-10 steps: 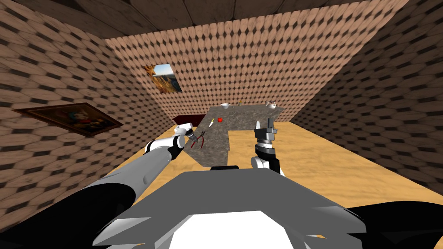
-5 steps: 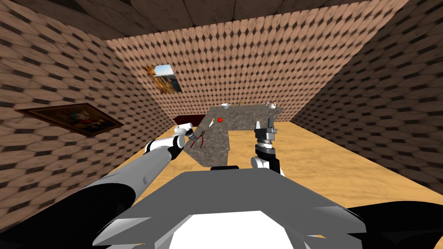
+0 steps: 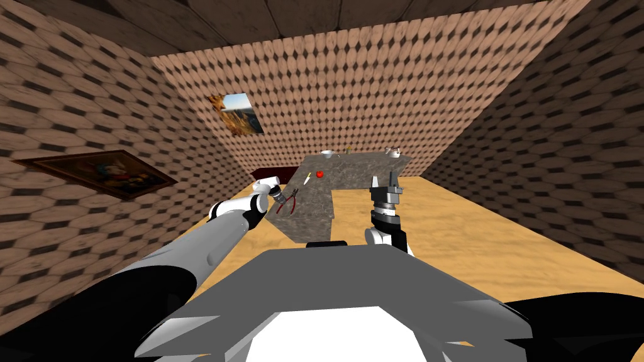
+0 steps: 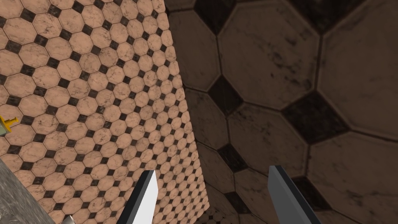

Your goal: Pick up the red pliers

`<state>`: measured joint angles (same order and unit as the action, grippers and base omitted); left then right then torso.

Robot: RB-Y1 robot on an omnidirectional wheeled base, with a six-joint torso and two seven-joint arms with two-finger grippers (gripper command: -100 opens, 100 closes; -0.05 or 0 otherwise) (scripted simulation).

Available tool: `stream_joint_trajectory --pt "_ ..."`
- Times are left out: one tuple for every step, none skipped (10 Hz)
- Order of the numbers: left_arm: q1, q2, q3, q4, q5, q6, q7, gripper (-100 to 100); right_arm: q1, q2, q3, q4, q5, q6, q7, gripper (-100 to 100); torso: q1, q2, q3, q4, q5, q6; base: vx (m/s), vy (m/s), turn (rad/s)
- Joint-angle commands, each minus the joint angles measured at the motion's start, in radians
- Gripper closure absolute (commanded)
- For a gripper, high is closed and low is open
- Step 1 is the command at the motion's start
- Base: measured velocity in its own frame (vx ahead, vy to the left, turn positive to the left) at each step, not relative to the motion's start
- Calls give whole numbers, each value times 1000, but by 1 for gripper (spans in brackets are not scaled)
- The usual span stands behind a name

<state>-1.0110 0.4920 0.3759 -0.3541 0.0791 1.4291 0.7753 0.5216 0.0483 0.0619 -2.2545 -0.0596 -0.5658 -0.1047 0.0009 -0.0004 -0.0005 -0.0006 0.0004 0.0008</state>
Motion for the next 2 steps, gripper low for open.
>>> stream_joint_trajectory --pt "0 0 0 0 0 0 0 100 0 0 0 0 0 0 0 0 0 0 0 0 0 0 0 0 0" --pt "-2 1 0 0 0 2 0 0 0 0 0 0 0 0 0 0 0 0 0 0 0 0 0 0 0"
